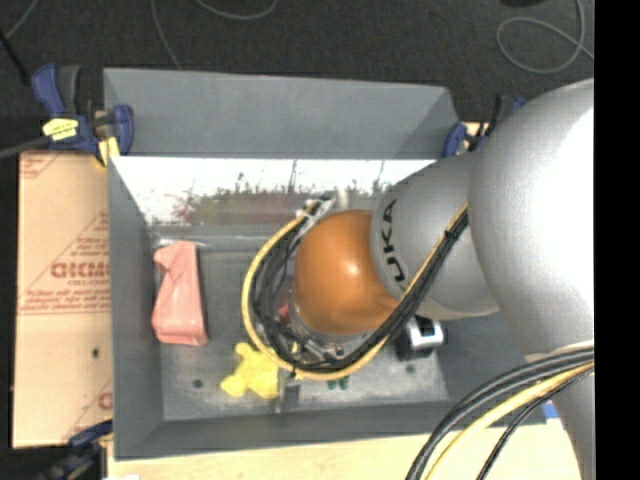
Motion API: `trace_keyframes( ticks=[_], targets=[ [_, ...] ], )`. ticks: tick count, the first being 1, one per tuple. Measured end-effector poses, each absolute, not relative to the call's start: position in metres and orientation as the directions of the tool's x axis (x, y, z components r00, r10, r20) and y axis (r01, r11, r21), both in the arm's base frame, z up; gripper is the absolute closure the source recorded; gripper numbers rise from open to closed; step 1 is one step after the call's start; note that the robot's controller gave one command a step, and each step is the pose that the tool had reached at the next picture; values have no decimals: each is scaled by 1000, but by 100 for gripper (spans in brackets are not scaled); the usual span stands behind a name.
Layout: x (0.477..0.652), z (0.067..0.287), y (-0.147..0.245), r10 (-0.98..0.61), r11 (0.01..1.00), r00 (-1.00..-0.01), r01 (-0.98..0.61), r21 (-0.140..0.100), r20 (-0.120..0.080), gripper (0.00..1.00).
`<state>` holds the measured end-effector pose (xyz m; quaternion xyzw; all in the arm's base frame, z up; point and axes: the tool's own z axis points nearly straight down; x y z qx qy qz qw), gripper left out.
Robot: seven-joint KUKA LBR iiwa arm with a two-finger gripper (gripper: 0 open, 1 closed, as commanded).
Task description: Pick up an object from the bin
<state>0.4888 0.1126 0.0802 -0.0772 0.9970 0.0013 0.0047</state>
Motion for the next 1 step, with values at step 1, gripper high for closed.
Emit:
trace_keyframes(
  ticks=[1],
  targets=[
    [488, 94, 112, -153, 988, -988, -153, 1, -9, 100]
  ],
)
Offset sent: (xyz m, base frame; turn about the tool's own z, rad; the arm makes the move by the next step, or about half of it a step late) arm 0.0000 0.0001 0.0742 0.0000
